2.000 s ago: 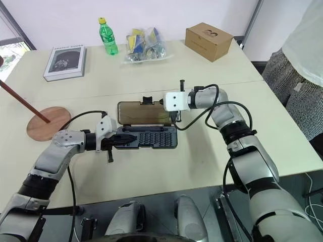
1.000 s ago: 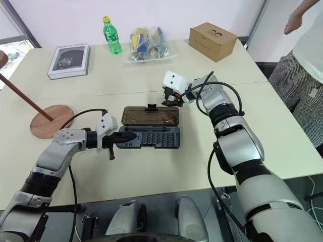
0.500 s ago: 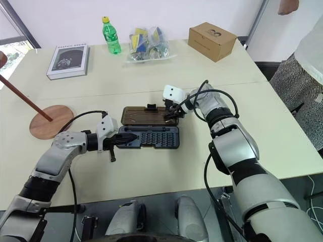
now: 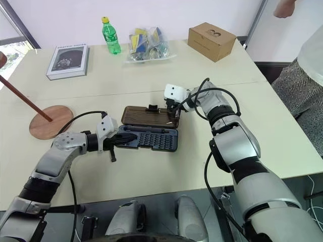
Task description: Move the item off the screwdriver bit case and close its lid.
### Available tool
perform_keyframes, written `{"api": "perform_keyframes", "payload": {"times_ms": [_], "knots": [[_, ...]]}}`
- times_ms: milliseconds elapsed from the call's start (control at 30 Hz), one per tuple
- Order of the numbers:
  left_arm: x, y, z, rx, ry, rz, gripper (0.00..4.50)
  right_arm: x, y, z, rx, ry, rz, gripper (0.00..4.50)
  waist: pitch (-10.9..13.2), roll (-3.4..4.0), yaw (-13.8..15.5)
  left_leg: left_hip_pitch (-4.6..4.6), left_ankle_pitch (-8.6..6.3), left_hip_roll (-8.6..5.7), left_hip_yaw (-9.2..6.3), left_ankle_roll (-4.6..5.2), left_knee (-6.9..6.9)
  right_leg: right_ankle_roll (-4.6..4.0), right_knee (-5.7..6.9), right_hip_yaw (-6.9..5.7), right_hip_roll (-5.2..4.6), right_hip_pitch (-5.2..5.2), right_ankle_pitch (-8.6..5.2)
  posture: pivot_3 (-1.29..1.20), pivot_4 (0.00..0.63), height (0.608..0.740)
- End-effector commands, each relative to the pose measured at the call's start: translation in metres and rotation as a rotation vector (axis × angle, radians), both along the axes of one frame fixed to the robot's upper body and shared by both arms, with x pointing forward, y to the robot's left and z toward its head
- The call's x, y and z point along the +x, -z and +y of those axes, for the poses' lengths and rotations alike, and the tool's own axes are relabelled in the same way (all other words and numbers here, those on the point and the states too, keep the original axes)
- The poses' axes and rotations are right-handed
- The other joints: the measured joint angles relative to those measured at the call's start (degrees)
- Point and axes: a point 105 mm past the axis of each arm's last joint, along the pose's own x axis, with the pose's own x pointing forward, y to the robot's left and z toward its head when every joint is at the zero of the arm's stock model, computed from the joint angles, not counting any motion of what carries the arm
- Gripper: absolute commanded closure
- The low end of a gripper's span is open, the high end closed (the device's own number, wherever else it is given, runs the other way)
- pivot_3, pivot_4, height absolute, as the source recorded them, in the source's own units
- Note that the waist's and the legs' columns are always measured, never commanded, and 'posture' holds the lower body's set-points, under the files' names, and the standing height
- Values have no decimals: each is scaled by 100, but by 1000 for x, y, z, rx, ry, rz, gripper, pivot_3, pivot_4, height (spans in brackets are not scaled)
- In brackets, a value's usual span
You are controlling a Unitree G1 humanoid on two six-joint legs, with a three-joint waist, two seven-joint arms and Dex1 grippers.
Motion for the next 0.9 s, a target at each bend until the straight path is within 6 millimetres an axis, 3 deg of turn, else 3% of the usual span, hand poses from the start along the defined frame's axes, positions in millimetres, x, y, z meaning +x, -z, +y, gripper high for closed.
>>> {"api": "perform_keyframes", "payload": {"times_ms": [33, 233, 633, 900], "knots": [[0, -9, 0, -13, 0, -39, 4500, -2, -2, 6, -21, -56, -32, 4459, 0, 0, 0, 0, 0, 0, 0, 0, 0, 0, 0, 0, 0, 0, 0, 0, 150, 740], [1, -9, 0, -13, -2, -40, 4500, -7, -2, 11, -29, -130, -44, 4459, 0, 0, -2, 0, 0, 0, 1, 0, 0, 0, 0, 0, 0, 0, 0, 0, 150, 740], [3, -10, -1, -13, 1, -42, 4500, -9, 11, 5, -48, -106, -7, 4459, 0, 0, -3, 0, 0, 0, 0, 0, -1, 0, 0, 0, 0, 0, 0, 0, 150, 740], [4, -11, 0, -11, -6, -46, 4500, -2, -11, 13, -105, -219, -285, 4459, 0, 0, -31, 3, 0, 0, 0, 0, -1, 0, 1, 1, 1, 0, 0, 0, 150, 740]]}}
